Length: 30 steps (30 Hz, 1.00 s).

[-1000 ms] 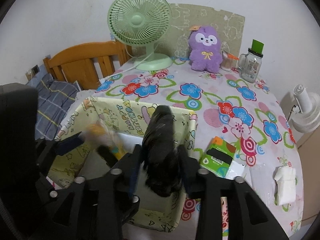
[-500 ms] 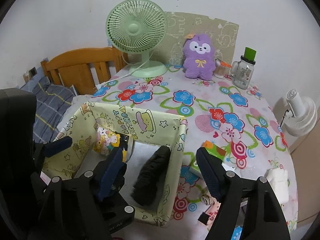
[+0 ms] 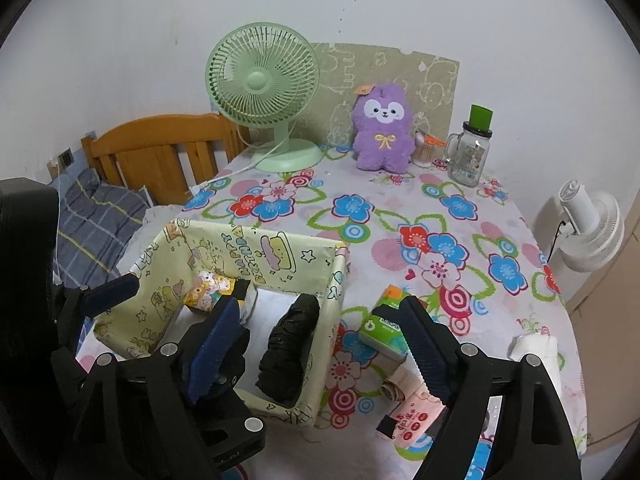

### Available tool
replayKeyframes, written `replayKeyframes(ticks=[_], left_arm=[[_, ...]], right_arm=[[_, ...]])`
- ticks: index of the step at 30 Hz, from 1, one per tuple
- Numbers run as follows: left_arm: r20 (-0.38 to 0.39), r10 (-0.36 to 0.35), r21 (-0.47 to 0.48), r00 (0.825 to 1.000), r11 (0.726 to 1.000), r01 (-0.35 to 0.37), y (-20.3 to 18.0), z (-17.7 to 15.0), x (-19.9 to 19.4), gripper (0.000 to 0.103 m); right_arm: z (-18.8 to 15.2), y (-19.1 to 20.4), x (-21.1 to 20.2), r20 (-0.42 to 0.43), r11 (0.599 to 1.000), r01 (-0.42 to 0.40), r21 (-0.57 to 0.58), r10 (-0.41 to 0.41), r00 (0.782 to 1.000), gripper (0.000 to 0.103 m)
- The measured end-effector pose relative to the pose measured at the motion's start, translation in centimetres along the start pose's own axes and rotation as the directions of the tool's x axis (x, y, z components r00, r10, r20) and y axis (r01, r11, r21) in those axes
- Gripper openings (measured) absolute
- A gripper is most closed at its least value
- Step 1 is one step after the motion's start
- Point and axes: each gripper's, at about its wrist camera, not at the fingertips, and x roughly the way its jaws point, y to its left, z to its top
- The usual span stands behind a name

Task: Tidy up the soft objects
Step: 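Lower the black roll into the box with the right tool while the left tool lowers the tissue pack in, then open both tools and withdraw them from the fabric box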

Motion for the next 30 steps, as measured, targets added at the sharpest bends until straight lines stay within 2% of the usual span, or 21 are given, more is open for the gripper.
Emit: replayKeyframes(ticks=[14,18,30], left_arm=[[0.071,-0.015,0.001,0.997,1.000,0.015,-1.6,0.1,-3.0,0.100],[0.084,-0.014,0.000,0.996,1.000,0.014,-2.1,0.1,-3.7,0.100],[0.109,-0.022,0.010,0.994,1.000,0.021,-4.1,0.4,-5.2,0.100]], right_arm=[[-0.1,-1.4,-3.1,0.052,1.000,0.003,0.018,-0.004,0.999,0.088],[-0.1,-1.8,-4.0,0.071,1.000,0.012,0.021,-0.014,0.997,0.091],[-0.4,-3.6,-5.9,0.104,0.999,0.023,0.031,-0.026,0.994,0.091]])
